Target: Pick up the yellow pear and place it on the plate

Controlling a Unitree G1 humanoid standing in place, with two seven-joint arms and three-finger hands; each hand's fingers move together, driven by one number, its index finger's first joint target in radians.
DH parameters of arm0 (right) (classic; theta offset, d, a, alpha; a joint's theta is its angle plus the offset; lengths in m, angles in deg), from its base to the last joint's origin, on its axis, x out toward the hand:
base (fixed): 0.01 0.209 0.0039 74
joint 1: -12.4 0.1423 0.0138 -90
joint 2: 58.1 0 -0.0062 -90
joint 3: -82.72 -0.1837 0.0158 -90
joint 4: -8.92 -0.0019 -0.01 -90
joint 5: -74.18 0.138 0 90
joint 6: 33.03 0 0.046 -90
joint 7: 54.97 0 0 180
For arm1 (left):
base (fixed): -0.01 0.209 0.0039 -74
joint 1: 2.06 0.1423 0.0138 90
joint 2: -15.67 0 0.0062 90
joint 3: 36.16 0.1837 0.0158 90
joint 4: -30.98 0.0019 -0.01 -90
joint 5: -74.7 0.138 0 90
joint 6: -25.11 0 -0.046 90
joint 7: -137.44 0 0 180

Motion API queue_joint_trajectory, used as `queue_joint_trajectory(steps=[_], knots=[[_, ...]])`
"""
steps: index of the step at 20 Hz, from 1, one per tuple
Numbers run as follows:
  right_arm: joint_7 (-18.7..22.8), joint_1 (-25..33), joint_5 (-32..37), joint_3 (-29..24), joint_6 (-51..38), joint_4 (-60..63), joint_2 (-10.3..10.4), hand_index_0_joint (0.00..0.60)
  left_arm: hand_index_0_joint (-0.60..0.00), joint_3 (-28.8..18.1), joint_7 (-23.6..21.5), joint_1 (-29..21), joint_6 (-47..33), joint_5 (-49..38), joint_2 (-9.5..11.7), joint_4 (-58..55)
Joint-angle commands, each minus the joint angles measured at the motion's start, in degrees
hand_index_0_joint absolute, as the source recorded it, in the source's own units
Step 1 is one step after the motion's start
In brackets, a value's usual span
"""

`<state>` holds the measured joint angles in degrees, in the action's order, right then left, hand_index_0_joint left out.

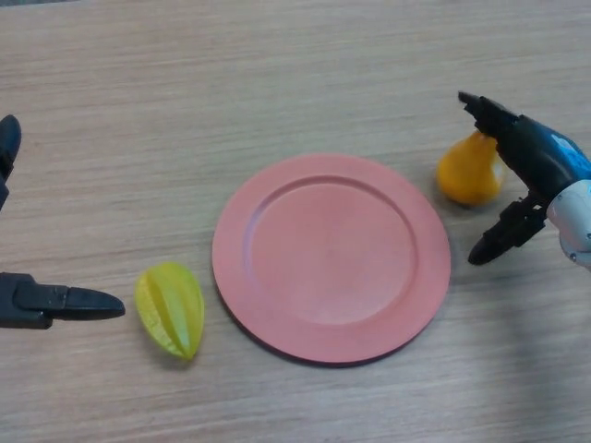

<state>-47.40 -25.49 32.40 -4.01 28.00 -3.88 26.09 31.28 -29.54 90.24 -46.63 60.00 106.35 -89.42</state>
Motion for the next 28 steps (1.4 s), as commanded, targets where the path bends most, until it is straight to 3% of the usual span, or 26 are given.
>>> queue_joint_trajectory(steps=[1,4,5,8,9,10,11,12,13,14,16,19,20,25,28], knots=[[4.53,3.53,0.82,-2.53,-5.91,-2.35,-2.67,0.451,0.000,-4.00,-0.77,-1.12,-8.54,0.89,2.37,-2.34],[3.69,3.03,-0.73,-2.19,-5.87,-2.06,-2.73,0.051,0.000,-3.74,-1.04,-1.27,-9.64,1.87,2.09,-1.29],[4.31,3.10,-1.75,-1.72,-6.04,-1.45,-2.84,0.051,0.000,-3.60,-1.18,-1.33,-10.04,2.18,1.97,-0.88],[5.54,3.26,-3.22,-1.40,-6.66,-0.64,-2.94,0.451,0.000,-3.62,-1.36,-1.48,-10.08,1.98,2.05,-0.51],[4.50,2.00,-3.31,-1.83,-5.94,-3.03,-2.92,0.551,0.000,-3.60,-1.40,-1.55,-10.05,1.59,2.02,-0.25],[5.89,4.57,-3.88,-1.93,-8.64,2.64,-3.20,0.600,0.000,-3.53,-1.32,-1.60,-9.64,1.03,2.16,-0.03],[4.96,3.00,-3.59,-2.16,-7.25,-0.94,-3.16,0.600,0.000,-3.53,-1.19,-1.57,-9.29,0.64,2.20,-0.05],[12.64,5.22,-10.22,-0.76,-9.44,3.02,-4.23,0.600,0.000,-3.62,-0.90,-1.49,-8.15,-0.49,2.32,-0.35],[13.77,3.97,-11.79,-0.43,-7.83,-0.07,-4.32,0.600,0.000,-3.63,-0.87,-1.52,-7.87,-0.70,2.39,-0.44],[20.03,6.96,-15.85,1.85,-8.27,5.42,-5.34,0.600,0.000,-3.55,-0.95,-1.70,-7.80,-0.58,2.53,-0.33],[23.72,8.89,-17.26,2.13,-8.59,7.87,-6.03,0.600,0.000,-3.44,-0.85,-1.99,-6.97,-0.65,2.98,-0.40],[21.45,6.71,-15.06,0.31,-8.26,0.75,-6.41,0.600,0.000,-2.94,-0.56,-2.47,-6.59,-0.64,3.21,-0.19],[23.75,7.46,-16.73,1.15,-8.30,-0.11,-6.71,0.600,0.000,-2.44,-0.48,-2.60,-7.53,-0.17,3.00,0.09],[16.67,4.22,-13.79,-0.65,-9.03,-11.23,-3.28,0.600,0.000,-1.23,-0.84,-3.51,-8.29,-1.15,2.21,1.03],[3.77,-1.68,-4.58,-3.52,-8.33,-23.13,1.87,0.600,0.000,-1.16,-0.52,-3.19,-6.86,-3.27,2.63,0.51]])
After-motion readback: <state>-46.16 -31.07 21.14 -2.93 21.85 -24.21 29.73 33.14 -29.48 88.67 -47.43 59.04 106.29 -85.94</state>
